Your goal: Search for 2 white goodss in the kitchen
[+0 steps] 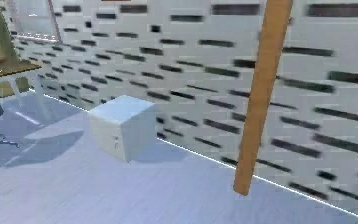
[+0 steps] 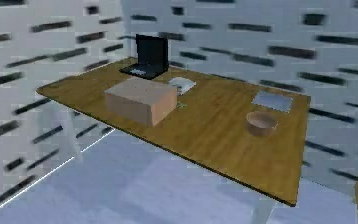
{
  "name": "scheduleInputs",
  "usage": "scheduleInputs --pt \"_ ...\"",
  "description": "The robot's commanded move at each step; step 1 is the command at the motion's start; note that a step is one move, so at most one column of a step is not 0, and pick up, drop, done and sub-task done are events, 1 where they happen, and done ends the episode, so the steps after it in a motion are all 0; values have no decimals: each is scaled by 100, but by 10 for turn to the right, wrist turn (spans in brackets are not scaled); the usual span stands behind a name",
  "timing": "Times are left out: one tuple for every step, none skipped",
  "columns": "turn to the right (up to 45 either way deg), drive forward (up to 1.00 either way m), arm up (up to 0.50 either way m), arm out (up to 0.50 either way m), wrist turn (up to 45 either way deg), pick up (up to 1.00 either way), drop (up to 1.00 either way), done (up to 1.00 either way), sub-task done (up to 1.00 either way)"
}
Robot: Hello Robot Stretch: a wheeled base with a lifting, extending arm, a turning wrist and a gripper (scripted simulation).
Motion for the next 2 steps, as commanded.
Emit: scheduleInputs --pt "-450 0 0 0 0 0 0 0 0" --pt "-60 0 0 0 0 0 0 0 0"
